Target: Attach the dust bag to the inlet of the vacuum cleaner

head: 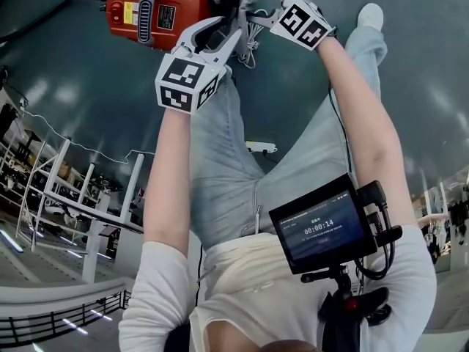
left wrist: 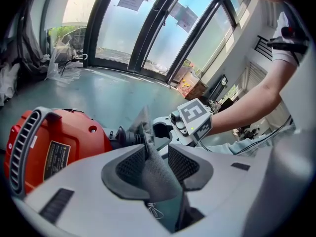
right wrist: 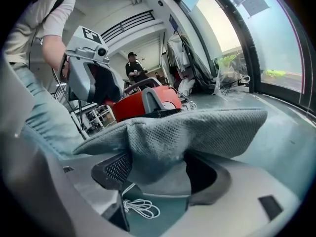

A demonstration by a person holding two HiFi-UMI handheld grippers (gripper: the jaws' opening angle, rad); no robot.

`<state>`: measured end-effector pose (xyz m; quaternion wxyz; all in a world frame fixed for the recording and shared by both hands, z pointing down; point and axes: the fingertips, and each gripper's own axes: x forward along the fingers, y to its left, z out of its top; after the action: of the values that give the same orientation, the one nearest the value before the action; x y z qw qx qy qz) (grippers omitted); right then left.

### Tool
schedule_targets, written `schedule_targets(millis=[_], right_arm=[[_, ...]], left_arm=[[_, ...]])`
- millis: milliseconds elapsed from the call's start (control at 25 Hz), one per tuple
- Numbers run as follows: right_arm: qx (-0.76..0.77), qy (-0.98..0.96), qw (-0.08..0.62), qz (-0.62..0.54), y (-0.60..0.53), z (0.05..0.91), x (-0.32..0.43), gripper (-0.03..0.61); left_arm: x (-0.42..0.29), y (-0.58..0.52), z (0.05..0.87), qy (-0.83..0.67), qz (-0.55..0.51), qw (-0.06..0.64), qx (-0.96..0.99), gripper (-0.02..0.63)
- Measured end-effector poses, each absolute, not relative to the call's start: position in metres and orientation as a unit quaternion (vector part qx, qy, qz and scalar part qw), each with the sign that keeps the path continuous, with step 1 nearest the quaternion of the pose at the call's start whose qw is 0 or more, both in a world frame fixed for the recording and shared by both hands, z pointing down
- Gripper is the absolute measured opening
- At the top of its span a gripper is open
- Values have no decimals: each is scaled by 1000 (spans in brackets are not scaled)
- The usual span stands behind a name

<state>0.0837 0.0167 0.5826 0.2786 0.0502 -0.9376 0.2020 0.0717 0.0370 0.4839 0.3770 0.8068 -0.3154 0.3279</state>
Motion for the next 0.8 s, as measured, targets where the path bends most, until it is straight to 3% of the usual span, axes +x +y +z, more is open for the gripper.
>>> schedule_targets(millis=[280,400,520,600,800], right_arm=[[33,-932,286,219,20,556,131,327],[14,-945,252,207,12,529,119,309],[-6,-958,217,187,-18,523,118,194],[-21,-967,189,167,-50,515,118,23],[-19,-966,117,231,-70,435,67,9]], left_arm=[[70,23,464,-360,302,363,805,124],[58,21,467,-399,269,363,798,6],[72,8,487,-433,238,373,785,6],[86,-11,497,-462,206,367,781,6],[56,-7,452,-481,143,333,798,6]])
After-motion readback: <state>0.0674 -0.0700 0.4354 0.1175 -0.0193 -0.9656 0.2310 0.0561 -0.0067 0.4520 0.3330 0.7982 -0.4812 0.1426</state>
